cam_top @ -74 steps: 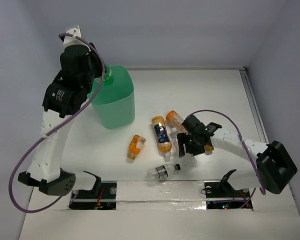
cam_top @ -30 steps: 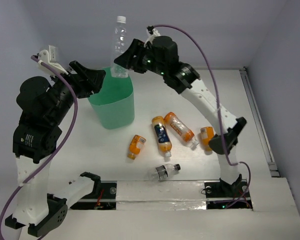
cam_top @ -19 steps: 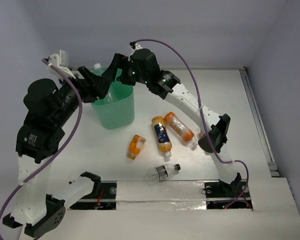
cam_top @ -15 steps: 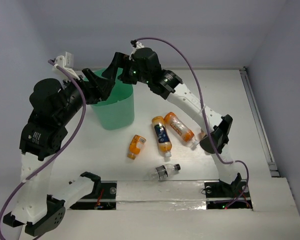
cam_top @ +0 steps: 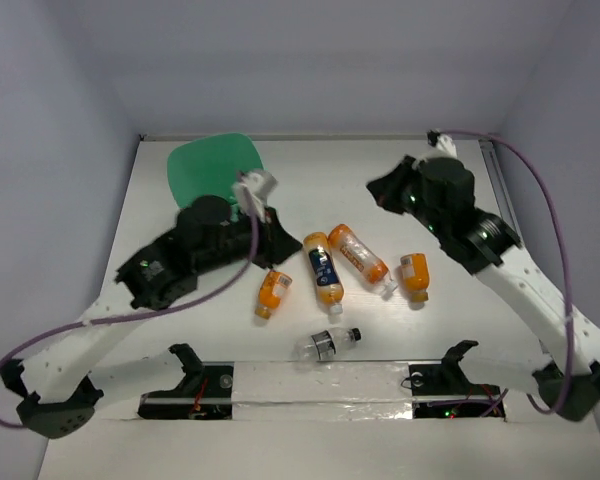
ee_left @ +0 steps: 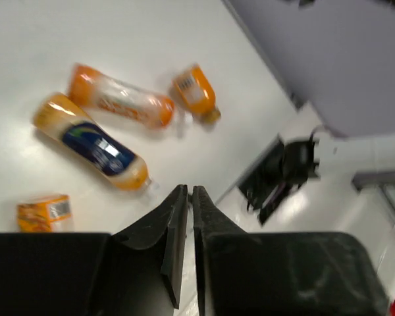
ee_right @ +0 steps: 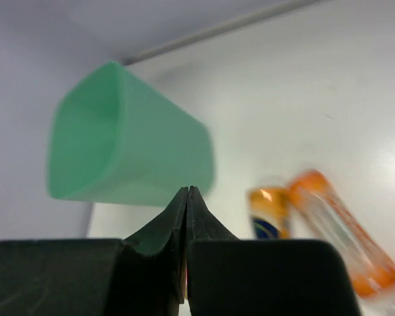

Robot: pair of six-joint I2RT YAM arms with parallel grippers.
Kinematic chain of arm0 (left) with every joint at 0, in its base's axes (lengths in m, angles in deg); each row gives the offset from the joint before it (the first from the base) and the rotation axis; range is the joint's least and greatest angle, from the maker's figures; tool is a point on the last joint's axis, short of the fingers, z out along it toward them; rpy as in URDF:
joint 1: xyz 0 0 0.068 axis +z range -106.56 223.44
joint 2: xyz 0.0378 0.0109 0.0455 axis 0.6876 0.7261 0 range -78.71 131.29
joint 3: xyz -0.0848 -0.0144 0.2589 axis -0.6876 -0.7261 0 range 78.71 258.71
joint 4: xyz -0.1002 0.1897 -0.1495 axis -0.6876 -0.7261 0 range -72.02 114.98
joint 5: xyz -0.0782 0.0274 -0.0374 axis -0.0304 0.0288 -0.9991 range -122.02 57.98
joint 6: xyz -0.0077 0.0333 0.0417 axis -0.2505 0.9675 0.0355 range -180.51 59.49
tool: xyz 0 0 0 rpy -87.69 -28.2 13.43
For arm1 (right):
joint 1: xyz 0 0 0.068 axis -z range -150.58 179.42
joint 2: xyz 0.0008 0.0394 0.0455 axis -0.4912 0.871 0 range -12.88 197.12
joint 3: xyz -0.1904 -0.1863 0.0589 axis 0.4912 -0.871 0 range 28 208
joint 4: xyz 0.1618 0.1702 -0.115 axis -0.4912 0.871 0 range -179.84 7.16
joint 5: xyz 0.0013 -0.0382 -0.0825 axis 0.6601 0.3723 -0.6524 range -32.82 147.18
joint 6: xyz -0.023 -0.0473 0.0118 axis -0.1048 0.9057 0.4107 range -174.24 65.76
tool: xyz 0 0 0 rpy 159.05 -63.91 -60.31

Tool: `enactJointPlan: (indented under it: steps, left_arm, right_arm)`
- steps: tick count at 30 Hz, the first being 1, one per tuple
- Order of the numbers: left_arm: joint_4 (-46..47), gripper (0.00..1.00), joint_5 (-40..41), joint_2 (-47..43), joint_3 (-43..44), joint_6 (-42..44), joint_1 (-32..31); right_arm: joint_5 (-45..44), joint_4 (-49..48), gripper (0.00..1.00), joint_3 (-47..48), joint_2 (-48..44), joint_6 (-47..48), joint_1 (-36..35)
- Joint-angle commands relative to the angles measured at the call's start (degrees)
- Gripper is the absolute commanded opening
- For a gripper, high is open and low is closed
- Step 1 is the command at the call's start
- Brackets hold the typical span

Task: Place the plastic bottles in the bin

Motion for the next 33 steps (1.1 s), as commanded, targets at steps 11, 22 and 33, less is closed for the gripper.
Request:
enactJointPlan:
  steps: [11,22,33]
  left_arm:
    - [8.7,0.71,14.9,15.0,-17.1,0.8,-34.2]
    - [11.7,0.85,13.2,25.9,-20.1,4.4,-34.2]
    - [11.5,0.82,16.0,34.7,-20.4,6.2,-34.2]
  right_arm:
    - [1.1,11.8,0.48,-34.9,-36.3,-10.6,1.6]
    - [0.8,16.1,0.77,-37.3,-40.9,-12.2,1.6]
    - [5.3,15.2,0.80,-37.7,-39.6,-10.2,1.6]
